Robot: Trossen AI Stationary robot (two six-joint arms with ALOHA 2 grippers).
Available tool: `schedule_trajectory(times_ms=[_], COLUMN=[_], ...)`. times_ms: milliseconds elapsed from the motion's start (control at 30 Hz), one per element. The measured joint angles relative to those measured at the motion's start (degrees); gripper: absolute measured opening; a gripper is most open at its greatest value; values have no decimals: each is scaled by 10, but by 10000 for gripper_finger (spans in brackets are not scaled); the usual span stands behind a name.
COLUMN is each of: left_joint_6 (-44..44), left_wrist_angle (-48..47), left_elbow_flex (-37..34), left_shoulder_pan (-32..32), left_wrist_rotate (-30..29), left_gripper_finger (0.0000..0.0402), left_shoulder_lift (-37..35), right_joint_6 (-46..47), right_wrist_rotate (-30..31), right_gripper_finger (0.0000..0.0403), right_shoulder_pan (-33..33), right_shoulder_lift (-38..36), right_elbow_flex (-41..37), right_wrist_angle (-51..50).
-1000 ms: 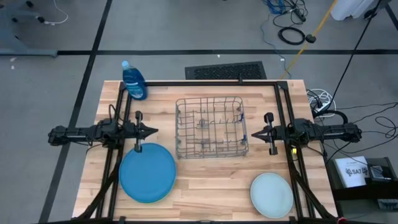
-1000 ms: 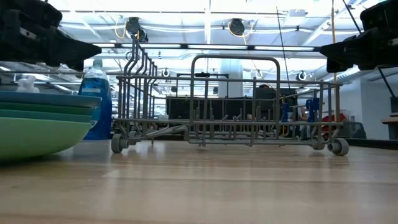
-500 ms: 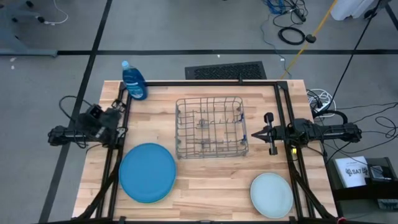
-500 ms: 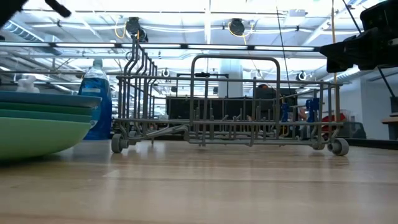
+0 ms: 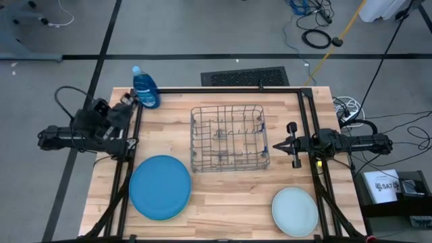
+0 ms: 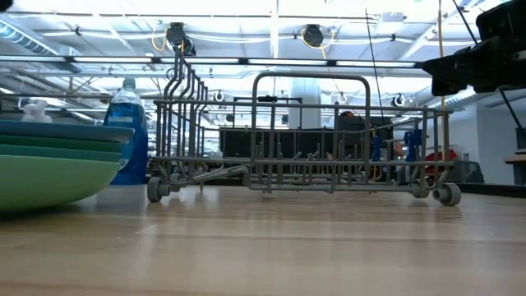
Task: Sort dishes
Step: Put the blue plate into the dish rack
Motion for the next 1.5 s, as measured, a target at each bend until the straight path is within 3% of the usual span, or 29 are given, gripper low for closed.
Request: schedule_trajectory(times_ms=[100,200,333,500,633,800,967,1100,1267,1500], left_joint_6=[123,189,207,247,248,233,156,81,36,37], left_wrist_angle=[-1,-43,-192,-430,-611,-779,-981,-1123,-1152,-1154], left_elbow_flex=[41,77,118,168,222,286,315,304,271,195], left_shoulder_pan=[0,0,0,0,0,-1,-1,-1,-1,-1], left_wrist_rotate=[-1,-1,-6,-76,-149,-181,-172,-125,-58,-40], left_gripper_finger=[0,0,0,4,31,90,143,156,157,157], left_shoulder_lift=[46,84,112,119,116,115,120,135,164,221], right_joint_6=[0,0,0,0,0,-9,-114,-151,-153,-160], right_wrist_rotate=[0,0,0,0,0,4,97,113,106,105], right_gripper_finger=[4,4,4,4,4,4,4,4,4,4], right_shoulder_pan=[0,0,0,0,0,0,0,0,0,0], right_shoulder_lift=[0,0,0,0,0,0,0,0,0,0], right_elbow_flex=[0,0,0,0,0,0,0,0,0,0], right_wrist_angle=[0,0,0,0,0,0,20,22,39,97])
